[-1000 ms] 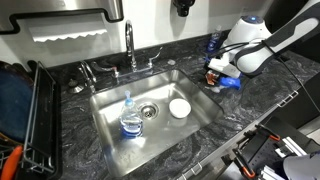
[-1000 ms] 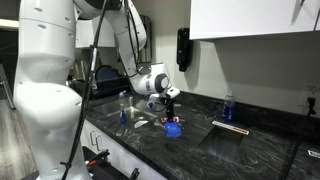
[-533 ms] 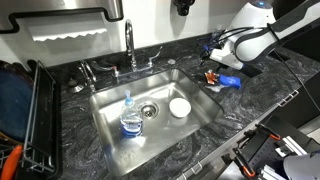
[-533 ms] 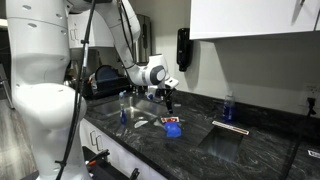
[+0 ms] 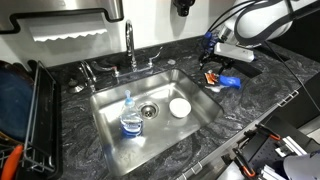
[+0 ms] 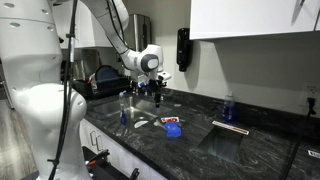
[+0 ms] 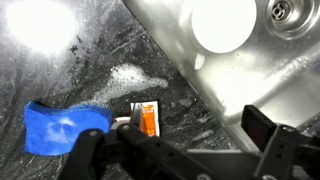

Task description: Pick up the two objects from the white bowl in the sink and put them on the sink base top

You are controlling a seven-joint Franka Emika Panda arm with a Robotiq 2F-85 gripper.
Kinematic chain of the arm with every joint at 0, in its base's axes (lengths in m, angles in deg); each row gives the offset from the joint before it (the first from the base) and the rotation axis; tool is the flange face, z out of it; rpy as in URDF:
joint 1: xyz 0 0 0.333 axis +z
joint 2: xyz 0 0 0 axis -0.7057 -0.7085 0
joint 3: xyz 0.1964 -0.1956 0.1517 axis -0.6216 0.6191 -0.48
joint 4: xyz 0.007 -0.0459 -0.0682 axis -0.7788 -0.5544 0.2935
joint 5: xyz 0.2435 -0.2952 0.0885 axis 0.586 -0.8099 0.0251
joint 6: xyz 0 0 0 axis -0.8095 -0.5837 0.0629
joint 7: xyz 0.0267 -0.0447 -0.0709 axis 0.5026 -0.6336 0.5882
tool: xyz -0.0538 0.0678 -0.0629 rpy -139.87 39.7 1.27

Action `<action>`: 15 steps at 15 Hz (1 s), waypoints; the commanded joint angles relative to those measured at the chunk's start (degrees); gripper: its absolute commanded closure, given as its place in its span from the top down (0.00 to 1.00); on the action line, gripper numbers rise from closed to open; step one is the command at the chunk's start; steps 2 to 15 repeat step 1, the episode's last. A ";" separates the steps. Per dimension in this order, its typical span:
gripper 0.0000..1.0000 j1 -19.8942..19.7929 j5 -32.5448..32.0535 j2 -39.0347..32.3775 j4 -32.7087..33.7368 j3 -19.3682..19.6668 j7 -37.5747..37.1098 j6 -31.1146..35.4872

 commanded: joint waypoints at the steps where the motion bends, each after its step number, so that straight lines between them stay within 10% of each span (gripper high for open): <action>1: 1.00 0.32 -4.41 3.76 0.92 -2.70 -2.20 -8.53; 15: 1.00 0.32 -4.41 3.76 0.92 -2.70 -2.20 -8.53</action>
